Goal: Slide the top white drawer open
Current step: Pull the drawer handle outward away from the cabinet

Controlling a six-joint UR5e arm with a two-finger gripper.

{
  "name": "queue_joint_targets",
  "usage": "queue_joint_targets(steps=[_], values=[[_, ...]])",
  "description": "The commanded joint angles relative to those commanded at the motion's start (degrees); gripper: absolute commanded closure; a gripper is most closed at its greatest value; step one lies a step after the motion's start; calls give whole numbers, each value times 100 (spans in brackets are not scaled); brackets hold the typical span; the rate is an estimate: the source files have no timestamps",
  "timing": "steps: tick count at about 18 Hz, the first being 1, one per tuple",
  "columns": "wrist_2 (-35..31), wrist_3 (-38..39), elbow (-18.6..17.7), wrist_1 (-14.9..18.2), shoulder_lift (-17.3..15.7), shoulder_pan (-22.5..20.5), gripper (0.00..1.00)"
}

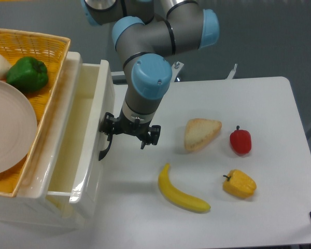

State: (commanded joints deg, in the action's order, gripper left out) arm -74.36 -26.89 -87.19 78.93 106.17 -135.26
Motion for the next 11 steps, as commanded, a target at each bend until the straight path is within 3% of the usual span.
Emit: queue_joint_targets(steps=[11], values=[[-149,-158,0,9,79,-158,0]])
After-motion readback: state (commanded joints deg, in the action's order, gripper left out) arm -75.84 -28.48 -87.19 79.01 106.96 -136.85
